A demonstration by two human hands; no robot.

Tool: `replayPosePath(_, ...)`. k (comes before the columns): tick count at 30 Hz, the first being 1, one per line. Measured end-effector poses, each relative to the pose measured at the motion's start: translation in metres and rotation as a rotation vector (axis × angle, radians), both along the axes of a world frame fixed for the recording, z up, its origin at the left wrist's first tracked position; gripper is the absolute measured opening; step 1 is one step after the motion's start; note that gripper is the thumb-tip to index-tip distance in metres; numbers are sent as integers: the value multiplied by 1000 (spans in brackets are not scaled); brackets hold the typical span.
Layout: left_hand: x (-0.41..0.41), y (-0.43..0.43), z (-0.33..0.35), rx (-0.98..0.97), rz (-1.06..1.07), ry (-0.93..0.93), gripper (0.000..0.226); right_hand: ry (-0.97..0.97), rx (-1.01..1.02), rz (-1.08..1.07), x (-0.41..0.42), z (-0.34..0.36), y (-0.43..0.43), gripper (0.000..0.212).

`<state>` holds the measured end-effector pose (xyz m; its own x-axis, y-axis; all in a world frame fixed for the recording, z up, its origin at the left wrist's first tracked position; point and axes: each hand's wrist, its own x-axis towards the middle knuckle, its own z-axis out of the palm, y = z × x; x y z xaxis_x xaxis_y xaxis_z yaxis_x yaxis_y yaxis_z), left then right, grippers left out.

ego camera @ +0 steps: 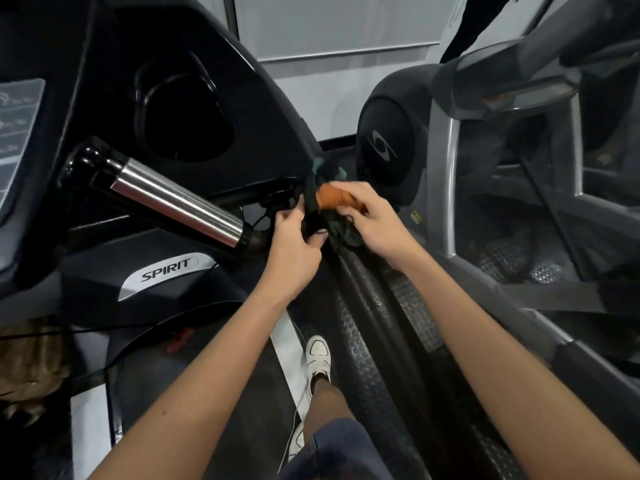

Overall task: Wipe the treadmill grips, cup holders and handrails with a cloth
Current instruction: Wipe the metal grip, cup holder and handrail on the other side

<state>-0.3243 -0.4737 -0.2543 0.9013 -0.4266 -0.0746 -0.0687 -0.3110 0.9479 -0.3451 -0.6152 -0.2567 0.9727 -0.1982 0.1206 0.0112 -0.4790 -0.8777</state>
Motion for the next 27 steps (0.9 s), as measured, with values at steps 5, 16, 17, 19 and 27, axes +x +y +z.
replayPosePath(5,0,0,-1,-22,2,68,63,10,-55,3,-52,-10,-15,54)
replayPosePath(16,-2,0,1,-33,22,50,63,92,59,-27,3,5,2,35)
replayPosePath(17,-2,0,0,-44,23,70,63,122,176,-76,5,2,2,30)
replayPosePath(19,-2,0,-1,-55,23,95,64,192,477,-160,4,-4,2,25)
replayPosePath(27,-2,0,0,-74,5,109,64,154,226,-242,-28,-15,-9,29)
